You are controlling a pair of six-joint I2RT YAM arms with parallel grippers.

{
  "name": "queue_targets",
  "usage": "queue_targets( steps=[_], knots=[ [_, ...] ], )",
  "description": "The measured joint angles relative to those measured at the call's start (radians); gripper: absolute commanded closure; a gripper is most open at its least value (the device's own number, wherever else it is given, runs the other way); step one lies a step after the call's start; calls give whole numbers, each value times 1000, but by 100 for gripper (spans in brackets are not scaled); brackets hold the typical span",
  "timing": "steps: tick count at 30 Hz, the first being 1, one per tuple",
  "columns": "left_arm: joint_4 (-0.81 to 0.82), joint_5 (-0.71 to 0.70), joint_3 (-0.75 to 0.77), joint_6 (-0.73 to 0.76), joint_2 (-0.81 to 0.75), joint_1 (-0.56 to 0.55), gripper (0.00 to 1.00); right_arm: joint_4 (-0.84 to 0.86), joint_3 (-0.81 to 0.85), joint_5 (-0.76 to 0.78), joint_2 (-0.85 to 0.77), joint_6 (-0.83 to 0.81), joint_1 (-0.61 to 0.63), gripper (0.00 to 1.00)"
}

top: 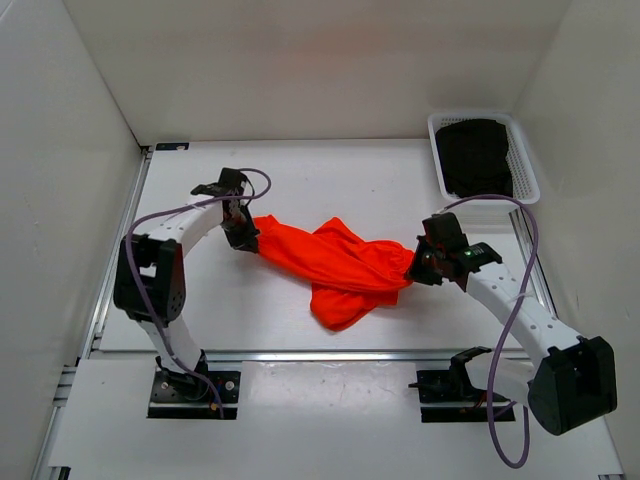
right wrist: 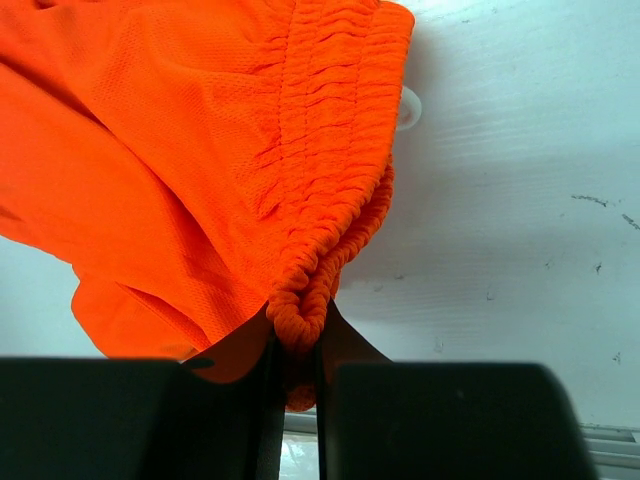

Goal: Fold and stack the shorts
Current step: Flatten the shorts out

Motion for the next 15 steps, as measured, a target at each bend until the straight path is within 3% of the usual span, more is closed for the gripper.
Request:
queue_targets(
  steps=[9, 11, 12, 13, 14, 15],
  knots=[
    [-159, -23, -2, 44, -206, -27, 90, -15, 7, 8, -7, -7, 0, 100],
    [-179, -24, -2, 57, -212, -27, 90, -16, 7, 9, -9, -7, 0, 100],
    [-186, -23, -1, 66, -207, -27, 83, -17, 7, 10, -10, -7, 0, 100],
    [-193, -21, 5, 78, -194, -27, 83, -17, 7, 10, -10, -7, 0, 100],
    [-197, -17, 16, 87, -174, -28, 90, -17, 7, 10, -10, -7, 0, 100],
    [-200, -13, 39, 95, -142, -29, 90, -17, 7, 10, -10, -7, 0, 100]
  ],
)
